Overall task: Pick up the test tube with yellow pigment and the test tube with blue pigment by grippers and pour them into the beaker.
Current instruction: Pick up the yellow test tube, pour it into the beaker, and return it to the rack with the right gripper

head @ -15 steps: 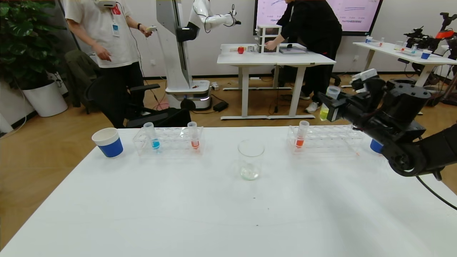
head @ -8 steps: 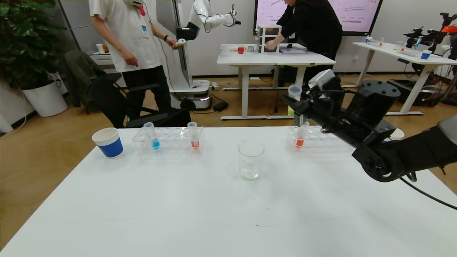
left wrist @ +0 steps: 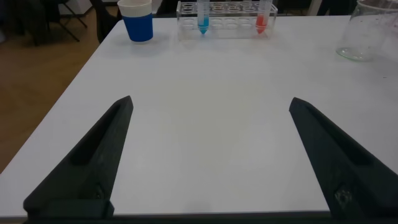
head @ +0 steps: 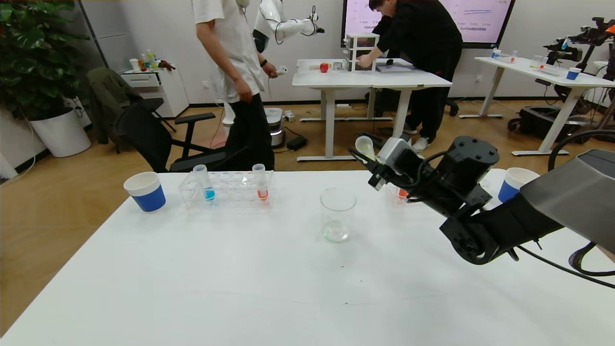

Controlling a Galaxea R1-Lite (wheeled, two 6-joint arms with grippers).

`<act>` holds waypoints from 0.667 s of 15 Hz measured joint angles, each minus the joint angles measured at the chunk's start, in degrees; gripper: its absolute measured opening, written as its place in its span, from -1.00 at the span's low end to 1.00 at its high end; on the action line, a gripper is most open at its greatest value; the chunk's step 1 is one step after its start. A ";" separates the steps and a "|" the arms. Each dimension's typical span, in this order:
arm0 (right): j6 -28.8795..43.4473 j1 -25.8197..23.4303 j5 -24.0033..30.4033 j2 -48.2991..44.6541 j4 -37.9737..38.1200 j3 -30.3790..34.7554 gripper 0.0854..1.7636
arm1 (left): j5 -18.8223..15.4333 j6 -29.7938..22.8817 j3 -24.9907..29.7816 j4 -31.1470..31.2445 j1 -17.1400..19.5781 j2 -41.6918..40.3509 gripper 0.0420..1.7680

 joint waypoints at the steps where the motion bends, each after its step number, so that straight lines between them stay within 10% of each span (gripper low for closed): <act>1: -1.50 -0.15 1.16 0.46 -0.41 0.56 -0.50 | 0.00 0.00 0.00 0.02 0.00 0.00 0.98; 10: -10.56 -0.34 6.94 5.64 -4.57 -2.51 -0.50 | 0.02 -0.01 0.00 0.02 0.00 0.00 0.98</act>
